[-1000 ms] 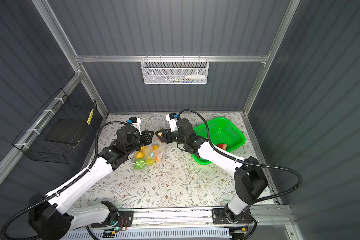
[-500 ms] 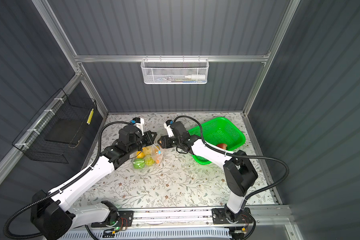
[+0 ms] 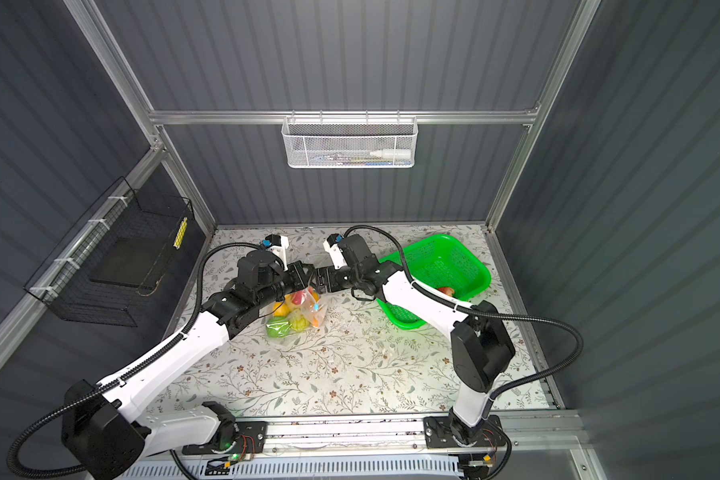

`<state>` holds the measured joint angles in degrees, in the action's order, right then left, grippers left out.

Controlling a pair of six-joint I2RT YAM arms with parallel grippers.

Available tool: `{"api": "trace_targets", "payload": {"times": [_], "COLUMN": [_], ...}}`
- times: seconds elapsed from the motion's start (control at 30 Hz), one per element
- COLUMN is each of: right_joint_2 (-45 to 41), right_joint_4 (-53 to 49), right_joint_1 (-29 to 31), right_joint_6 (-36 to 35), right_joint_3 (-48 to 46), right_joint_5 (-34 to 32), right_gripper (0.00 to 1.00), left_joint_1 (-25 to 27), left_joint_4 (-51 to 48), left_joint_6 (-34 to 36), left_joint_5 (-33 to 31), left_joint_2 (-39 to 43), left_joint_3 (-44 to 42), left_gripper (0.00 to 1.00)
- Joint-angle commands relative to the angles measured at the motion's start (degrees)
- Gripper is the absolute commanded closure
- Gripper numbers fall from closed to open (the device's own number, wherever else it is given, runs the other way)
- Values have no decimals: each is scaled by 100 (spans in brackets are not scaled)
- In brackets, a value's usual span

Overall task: Place the food in the zip-top bag and seal the zipper
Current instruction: 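Open the right gripper to drop the strawberry into the bag, then move the right gripper back over the green basket to the last strawberry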

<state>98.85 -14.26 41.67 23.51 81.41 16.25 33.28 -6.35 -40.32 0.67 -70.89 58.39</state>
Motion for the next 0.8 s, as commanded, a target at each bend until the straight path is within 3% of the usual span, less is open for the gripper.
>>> {"api": "trace_targets", "payload": {"times": [0.0,0.2,0.33,0.57,0.77], "right_joint_2": [-467,-1097,-1414,-1627,-1455], "right_joint_4": [-141,-761,-1768,-3147,-3348], "right_joint_1": [-25,-338,-742,-1818,-2594], "right_joint_6": [-128,-710,-1190,-1359,-1389], "right_joint_3": [163,218,244,-168,-554], "right_joint_5": [-80,-778,-1526,-2321,-2664], "right_gripper": [12,9,6,2,1], "left_joint_1": [3,3,3,8,6], "left_joint_4": [2,-20,-42,26,121], "left_joint_6": [1,34,76,108,85], "left_joint_5": [-44,-78,-102,-68,29], "left_joint_2": [101,176,214,112,5], "left_joint_3": [-67,-89,-102,-74,-62], "left_gripper": [100,100,100,100,100]}}
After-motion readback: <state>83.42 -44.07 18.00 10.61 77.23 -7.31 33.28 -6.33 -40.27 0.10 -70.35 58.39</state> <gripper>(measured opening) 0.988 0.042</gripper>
